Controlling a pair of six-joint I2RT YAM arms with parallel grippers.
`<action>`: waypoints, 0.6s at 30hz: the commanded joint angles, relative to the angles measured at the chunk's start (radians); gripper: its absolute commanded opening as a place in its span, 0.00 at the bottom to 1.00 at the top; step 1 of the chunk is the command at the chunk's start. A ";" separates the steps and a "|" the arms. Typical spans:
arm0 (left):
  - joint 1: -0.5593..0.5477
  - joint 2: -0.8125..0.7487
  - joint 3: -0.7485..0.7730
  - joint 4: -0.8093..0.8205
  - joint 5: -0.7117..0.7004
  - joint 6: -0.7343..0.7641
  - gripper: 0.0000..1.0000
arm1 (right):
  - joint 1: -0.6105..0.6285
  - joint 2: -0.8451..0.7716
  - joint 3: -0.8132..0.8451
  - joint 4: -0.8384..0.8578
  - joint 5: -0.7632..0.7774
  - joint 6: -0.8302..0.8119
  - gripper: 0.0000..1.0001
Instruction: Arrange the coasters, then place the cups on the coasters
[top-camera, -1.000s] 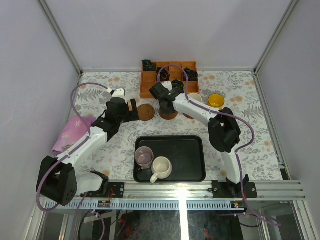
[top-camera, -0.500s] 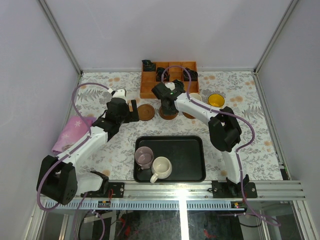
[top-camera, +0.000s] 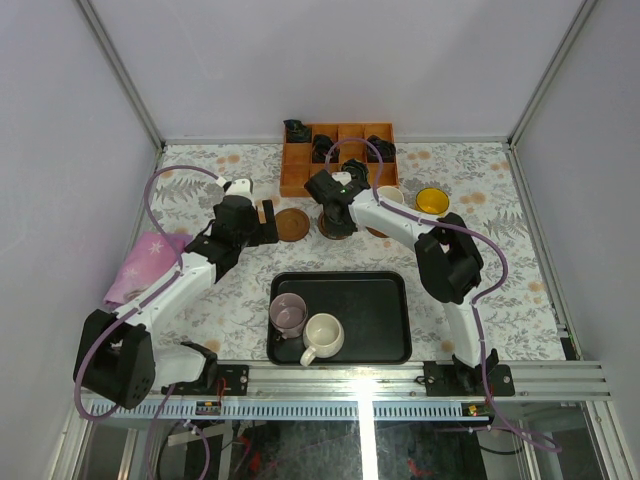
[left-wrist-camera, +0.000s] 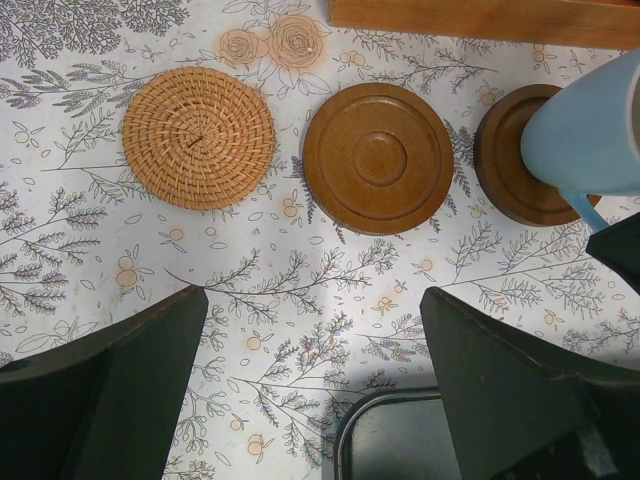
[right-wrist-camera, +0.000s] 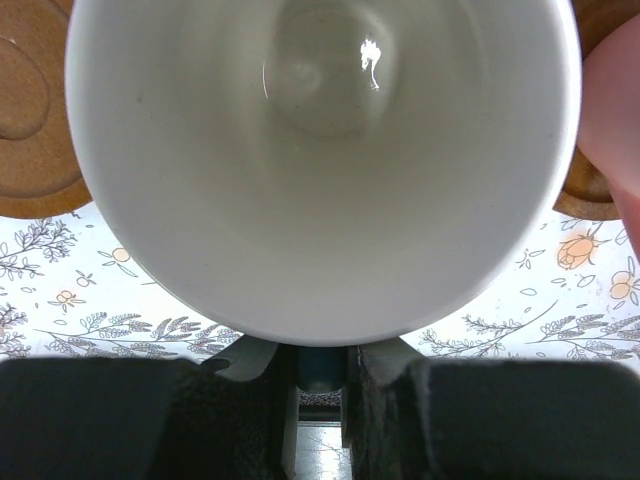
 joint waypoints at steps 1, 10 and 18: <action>0.006 0.006 0.013 0.025 -0.003 0.020 0.88 | -0.004 -0.060 -0.012 0.049 0.007 0.032 0.00; 0.006 0.005 0.007 0.030 -0.008 0.018 0.88 | -0.005 -0.069 -0.024 0.058 0.002 0.033 0.00; 0.006 0.008 0.004 0.034 -0.010 0.017 0.88 | -0.004 -0.085 -0.014 0.049 0.013 0.030 0.00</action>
